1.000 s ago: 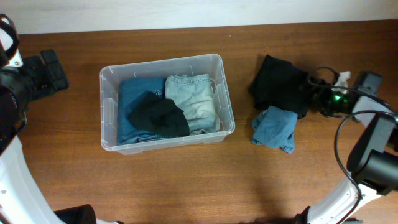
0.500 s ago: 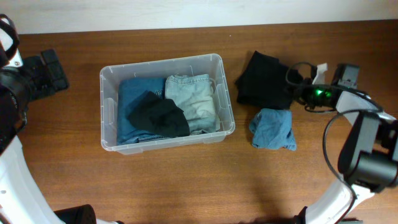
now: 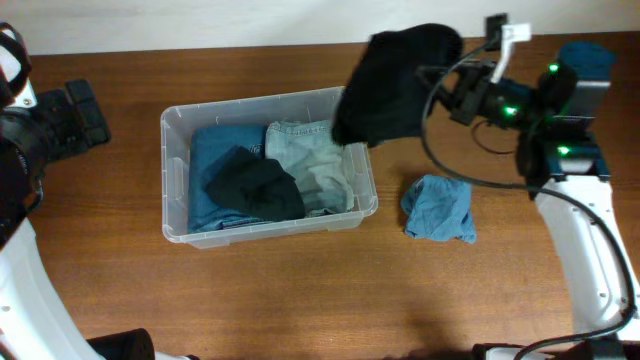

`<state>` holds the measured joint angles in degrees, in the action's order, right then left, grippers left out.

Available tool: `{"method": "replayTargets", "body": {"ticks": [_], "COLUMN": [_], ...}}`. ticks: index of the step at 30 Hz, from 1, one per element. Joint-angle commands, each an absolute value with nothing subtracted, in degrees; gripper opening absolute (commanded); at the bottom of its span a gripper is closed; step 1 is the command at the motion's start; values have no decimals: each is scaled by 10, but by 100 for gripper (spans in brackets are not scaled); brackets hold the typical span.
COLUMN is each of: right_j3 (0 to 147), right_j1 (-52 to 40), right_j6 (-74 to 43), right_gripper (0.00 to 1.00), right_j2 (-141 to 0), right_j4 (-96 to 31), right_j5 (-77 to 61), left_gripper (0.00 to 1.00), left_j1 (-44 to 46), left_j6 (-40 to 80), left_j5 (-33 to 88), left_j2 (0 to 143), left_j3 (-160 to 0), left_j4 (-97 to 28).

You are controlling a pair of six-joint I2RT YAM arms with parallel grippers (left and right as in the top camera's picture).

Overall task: Pack container
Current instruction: 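Carry the second black garment into the bin with the right gripper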

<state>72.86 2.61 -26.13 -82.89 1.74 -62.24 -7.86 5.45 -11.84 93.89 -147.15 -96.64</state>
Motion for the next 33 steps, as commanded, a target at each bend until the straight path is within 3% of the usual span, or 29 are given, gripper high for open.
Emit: {"method": "replayTargets", "body": {"ticks": [1, 10, 22, 26, 33], "right_j3": [735, 734, 734, 734, 734], "right_j1": [-40, -193, -233, -228, -148], "right_j6": [-305, -303, -305, -305, -268], "right_gripper": [4, 4, 4, 4, 4], "right_j2": [-817, -849, -1020, -1067, -1088], "right_j4": [34, 54, 339, 323, 122], "right_j5": [-643, -623, -623, -628, -623], "left_gripper": [99, 99, 99, 99, 99], "left_j1": [-81, -81, -81, -81, -81], "left_j6": [58, 58, 58, 58, 58], "left_j5": [-116, -116, -116, -116, -116], "left_j2": [933, 933, 933, 933, 933], "left_j3": [-1472, -1472, -1472, -1472, -1472], "left_j4": [-967, -967, -967, -967, -967]}}
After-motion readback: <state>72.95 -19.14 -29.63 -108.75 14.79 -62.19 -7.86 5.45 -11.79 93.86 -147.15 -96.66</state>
